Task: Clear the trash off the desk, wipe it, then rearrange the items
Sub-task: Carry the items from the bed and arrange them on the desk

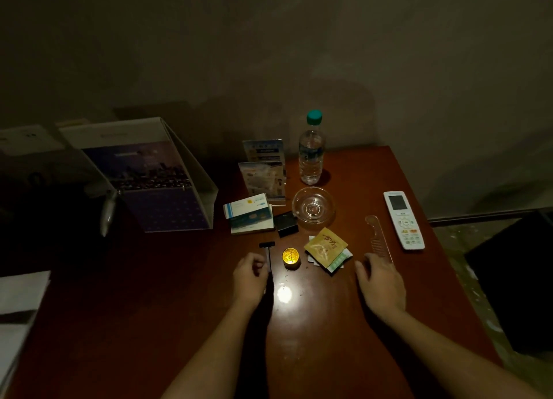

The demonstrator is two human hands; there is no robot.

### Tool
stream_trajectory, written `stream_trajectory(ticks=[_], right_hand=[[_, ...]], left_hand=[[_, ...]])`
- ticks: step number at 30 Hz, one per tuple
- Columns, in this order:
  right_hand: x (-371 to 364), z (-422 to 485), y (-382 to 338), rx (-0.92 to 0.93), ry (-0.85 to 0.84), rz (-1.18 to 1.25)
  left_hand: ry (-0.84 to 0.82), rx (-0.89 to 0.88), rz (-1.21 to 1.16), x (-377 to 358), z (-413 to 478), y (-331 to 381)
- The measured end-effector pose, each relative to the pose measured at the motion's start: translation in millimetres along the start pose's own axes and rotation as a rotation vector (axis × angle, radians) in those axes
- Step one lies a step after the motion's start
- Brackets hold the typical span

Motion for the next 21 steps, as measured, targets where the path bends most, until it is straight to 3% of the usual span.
stream_trajectory(ticks=[9, 15, 21], right_hand=[[11.4, -50.8, -2.8, -0.011, -0.045, 0.002], [32.1, -114.7, 12.0, -0.153, 0.027, 0.024], [37.6, -204.6, 49.7, -0.343, 0.107, 0.153]], left_hand=[[-0.189, -0.212, 0.041, -14.5, -20.0, 33.7], [-0.331, -0.348, 0.075, -27.7, -46.8, 46.6], [-0.606, -0.574, 0.245, -77.8, -105.9, 60.8]])
Point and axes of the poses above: each hand's wrist, its own z-axis towards the middle knuckle, its own x-axis out of the back of the hand, y = z × x, the point moved 10 cm from there along z, towards the middle knuckle, and after that the axes turned 1 degree about z, right-handed, at the moved point
